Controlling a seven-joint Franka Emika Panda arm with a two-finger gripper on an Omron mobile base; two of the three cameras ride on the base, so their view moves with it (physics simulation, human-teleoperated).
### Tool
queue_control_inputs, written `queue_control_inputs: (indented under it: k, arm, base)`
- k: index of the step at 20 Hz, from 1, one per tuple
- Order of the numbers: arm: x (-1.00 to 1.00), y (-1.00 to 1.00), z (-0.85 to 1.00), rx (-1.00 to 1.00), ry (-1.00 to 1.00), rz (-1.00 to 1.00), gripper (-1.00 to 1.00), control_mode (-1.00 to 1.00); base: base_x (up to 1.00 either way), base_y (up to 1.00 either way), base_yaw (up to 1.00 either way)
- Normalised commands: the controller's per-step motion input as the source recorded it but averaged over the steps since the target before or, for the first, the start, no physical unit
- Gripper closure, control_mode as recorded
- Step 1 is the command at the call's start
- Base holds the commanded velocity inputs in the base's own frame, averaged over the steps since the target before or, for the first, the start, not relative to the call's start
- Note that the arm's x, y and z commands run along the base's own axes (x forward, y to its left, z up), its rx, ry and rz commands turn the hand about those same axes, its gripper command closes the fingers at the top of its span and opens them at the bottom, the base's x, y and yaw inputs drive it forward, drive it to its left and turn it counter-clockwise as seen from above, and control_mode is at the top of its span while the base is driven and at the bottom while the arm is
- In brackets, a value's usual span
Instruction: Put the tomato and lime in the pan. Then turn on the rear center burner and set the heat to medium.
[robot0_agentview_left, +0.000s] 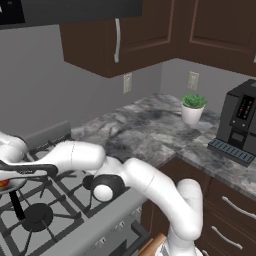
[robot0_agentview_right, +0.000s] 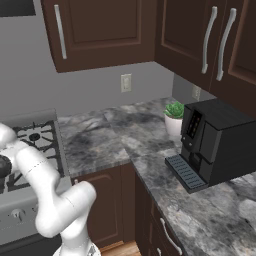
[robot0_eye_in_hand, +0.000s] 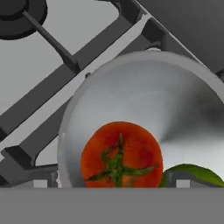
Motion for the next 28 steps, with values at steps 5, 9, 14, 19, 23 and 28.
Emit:
queue_control_inputs:
  k: [5, 9, 14, 19, 23, 28]
  arm:
    - [-0.64, -0.56, 0.45, 0.13, -0.18, 0.00, -1.00, -1.00]
    - [-0.44, -0.71, 0.43, 0.13, -0.13, 0.00, -1.00, -1.00]
    - [-0.45, -0.76, 0.36, 0.12, -0.15, 0.00, -1.00, -1.00]
    - [-0.46, -0.77, 0.23, 0.15, -0.13, 0.00, -1.00, -1.00]
    - [-0.32, -0.89, -0.02, 0.19, -0.15, 0.00, -1.00, -1.00]
    - [-0.18, -1.00, -0.08, 0.21, -0.26, 0.00, -1.00, -1.00]
  base:
    - [0.00, 0.00, 0.00]
    - [0.00, 0.00, 0.00]
    - [0.00, 0.00, 0.00]
    - [0.00, 0.00, 0.00]
    - [0.00, 0.00, 0.00]
    - [0.00, 0.00, 0.00]
